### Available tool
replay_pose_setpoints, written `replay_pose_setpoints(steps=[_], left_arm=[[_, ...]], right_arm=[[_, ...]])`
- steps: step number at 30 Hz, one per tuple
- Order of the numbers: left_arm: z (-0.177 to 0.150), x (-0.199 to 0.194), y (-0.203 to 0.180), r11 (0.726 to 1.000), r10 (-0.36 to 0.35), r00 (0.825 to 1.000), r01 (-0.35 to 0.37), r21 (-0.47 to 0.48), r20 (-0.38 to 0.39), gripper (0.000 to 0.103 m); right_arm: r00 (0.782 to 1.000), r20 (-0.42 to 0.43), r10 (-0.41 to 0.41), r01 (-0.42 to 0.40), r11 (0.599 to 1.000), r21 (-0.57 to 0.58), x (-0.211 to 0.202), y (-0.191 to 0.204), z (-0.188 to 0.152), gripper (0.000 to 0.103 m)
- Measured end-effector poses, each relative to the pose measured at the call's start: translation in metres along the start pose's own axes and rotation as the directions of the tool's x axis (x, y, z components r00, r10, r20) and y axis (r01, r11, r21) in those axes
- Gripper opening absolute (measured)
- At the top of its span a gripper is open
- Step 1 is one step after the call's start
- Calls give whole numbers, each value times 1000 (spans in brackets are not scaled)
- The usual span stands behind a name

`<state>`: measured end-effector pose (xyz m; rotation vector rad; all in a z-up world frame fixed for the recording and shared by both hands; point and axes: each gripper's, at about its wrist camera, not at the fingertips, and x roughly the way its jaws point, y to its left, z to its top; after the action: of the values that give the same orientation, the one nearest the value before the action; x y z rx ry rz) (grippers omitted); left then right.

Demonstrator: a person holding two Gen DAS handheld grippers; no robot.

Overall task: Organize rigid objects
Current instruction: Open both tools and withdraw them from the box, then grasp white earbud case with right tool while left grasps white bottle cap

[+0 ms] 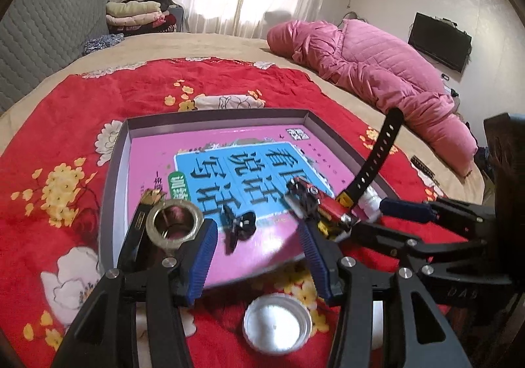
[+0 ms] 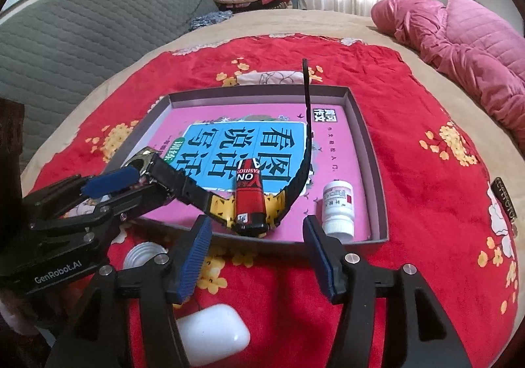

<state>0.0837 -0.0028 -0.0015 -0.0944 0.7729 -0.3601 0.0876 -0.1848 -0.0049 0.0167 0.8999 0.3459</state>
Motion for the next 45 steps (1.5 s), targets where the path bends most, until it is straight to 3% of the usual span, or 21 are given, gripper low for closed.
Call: replay_pose_setpoints(steps=[17, 31, 35, 45], left_arm=[[-17, -26, -15, 999, 25, 999, -24, 23, -39, 53], [-40, -29, -12, 1000, 22, 991, -22, 0, -133, 53], [-43, -30, -12, 1000, 19, 988, -21, -10, -153, 53], [-52, -25, -12, 999, 28, 979, -34, -24, -201, 53]], right_arm=[[999, -5, 42, -42, 999, -25, -28, 6, -23, 66], [990, -112, 86, -97, 990, -99, -25, 23, -55, 66], [986, -126, 110, -124, 985, -116, -23, 29, -57, 75], [977, -159, 144, -163, 980, -114, -14, 33, -64, 76]])
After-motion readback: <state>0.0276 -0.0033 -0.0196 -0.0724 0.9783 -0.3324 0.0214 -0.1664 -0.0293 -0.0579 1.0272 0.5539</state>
